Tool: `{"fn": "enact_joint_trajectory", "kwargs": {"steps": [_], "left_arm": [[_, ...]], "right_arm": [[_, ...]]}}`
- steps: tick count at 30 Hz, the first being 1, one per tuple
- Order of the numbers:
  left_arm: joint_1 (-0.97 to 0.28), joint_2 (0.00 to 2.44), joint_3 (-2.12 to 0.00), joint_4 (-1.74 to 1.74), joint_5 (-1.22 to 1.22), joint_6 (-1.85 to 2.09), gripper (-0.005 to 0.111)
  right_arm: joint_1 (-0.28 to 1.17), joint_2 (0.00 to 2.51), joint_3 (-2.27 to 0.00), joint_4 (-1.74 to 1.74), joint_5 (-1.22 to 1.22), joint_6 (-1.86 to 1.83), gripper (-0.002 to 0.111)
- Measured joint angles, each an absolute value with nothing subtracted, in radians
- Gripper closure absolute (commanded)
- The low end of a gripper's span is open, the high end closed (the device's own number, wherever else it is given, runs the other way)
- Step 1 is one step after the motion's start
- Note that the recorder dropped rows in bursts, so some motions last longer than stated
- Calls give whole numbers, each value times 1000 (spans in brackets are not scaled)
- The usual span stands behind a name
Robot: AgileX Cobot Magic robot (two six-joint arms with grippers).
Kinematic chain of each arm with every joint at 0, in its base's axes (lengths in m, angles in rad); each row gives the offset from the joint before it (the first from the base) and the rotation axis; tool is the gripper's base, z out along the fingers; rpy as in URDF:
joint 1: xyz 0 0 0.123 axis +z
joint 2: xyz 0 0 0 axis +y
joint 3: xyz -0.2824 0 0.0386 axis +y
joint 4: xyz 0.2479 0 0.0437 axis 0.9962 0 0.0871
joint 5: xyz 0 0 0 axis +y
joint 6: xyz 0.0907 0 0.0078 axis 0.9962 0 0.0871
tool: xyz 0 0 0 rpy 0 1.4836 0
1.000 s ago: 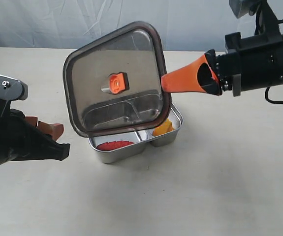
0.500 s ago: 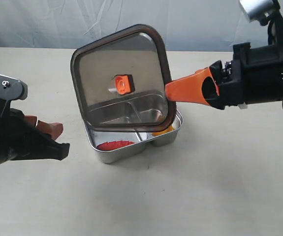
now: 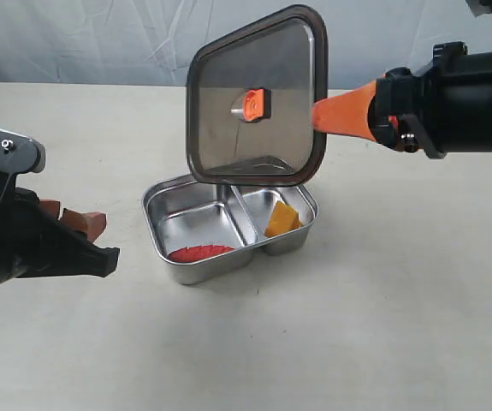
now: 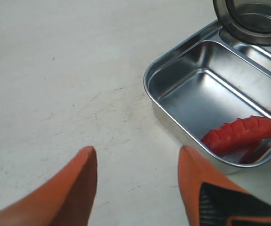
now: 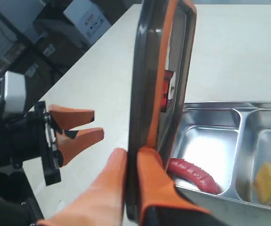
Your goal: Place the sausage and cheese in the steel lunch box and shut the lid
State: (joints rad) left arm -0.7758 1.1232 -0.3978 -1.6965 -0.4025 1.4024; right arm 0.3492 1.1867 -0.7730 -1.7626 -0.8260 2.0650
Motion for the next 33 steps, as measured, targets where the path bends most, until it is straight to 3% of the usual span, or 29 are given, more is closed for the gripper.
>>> {"fn": "enact_joint_trajectory", "kwargs": {"steps": [7,11,22,33], "left_arm": [[-776,1123,-398,-1696,-403,1402,56],[-776,1123,-398,-1696,-403,1402,56],[-776,1123,-398,-1696,-403,1402,56],[-776,1123,-398,-1696,-403,1402,56]], "right_arm": [[349,1187,-773,-1634,-838,2067,109],[352,1187,-762,-1461,-945,1874,109],[352,1220,-566,-1140,-978,1640,109],[281,1459,-566,-1317,-1206,1639,109]]}}
